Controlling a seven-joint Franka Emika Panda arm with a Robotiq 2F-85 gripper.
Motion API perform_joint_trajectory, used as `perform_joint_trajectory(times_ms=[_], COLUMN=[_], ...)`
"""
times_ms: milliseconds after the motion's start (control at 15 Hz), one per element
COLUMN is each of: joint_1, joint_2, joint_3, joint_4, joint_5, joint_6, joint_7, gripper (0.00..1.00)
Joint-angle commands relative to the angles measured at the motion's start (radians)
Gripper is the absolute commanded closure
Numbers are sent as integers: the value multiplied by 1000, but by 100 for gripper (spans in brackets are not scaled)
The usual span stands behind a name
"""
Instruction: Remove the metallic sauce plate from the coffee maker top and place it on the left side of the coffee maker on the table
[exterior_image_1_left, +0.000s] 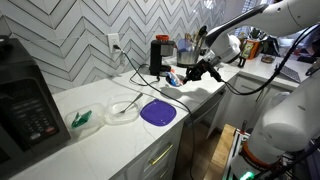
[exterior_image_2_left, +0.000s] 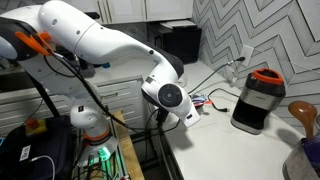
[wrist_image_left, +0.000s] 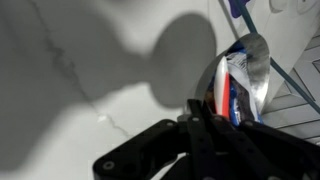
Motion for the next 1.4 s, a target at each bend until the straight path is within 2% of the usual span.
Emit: perform_joint_trajectory(times_ms=[0,400,467,533,800,933,1133,1200,1267,1333], joint_1=[-39,-48,-54,-61,-105,-137,-151,-144,-130,-127], joint_2=[73,153,164,172,141,69,-67,-99,0,-39], joint_3=[46,107,116,124,152,153,160,163,147,148], joint_4=[16,38,41,45,58,62,47,48,89,86], joint_5=[41,134,139,140,89,43,-49,-72,-28,-47], joint_6=[-22,-18,-22,-24,-5,-29,-75,-95,-62,-74], joint_7=[-26,-102,-101,-100,-59,-44,-114,-124,-95,-95], gripper=[99,99,88,71,42,27,5,1,15,7])
